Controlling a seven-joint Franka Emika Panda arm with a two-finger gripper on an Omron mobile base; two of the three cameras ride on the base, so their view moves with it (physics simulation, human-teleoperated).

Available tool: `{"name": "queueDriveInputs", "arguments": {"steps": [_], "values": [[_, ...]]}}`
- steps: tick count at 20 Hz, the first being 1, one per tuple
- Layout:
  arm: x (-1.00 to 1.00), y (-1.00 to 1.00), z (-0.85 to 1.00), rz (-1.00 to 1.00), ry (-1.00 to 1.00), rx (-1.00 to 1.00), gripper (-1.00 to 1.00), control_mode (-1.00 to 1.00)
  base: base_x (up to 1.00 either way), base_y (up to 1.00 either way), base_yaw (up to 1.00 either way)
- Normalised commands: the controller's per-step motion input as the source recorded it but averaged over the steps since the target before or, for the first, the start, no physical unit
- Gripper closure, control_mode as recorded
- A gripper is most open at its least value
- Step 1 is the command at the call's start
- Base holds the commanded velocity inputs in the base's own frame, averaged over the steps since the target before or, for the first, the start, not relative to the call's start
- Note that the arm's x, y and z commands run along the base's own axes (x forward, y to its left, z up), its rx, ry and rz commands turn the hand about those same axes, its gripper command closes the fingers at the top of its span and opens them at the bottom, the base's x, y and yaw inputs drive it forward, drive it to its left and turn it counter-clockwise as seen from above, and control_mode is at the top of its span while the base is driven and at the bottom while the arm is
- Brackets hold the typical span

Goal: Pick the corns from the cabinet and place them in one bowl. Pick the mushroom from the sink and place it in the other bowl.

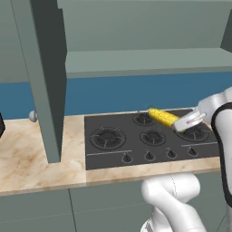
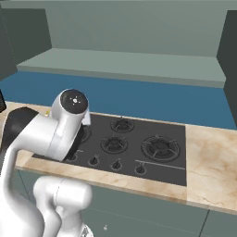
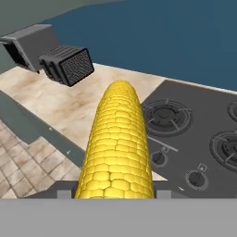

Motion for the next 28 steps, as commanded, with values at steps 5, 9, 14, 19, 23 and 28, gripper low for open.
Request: {"name": "queueDriveInputs", "arguments": {"steps": [5, 9, 14, 19, 23, 28], "values": [[0.07, 0.01, -0.17, 0.0, 0.0, -0.11, 1.0, -1.0, 0.0, 0.0, 0.0], [0.0, 0.0, 0.0, 0.0, 0.0, 0.0, 1.0, 1.0, 0.0, 0.0, 0.0], [0.0, 0.0, 0.0, 0.0, 0.0, 0.0, 1.0, 1.0, -0.19, 0.0, 0.0], [0.0, 0.0, 0.0, 0.0, 0.0, 0.0, 1.0, 1.0, -0.52, 0.0, 0.0], [0.0, 0.0, 0.0, 0.0, 0.0, 0.0, 1.0, 1.0, -0.57, 0.0, 0.0], [0.0, 0.0, 0.0, 0.0, 0.0, 0.0, 1.0, 1.0, -0.39, 0.0, 0.46]]}}
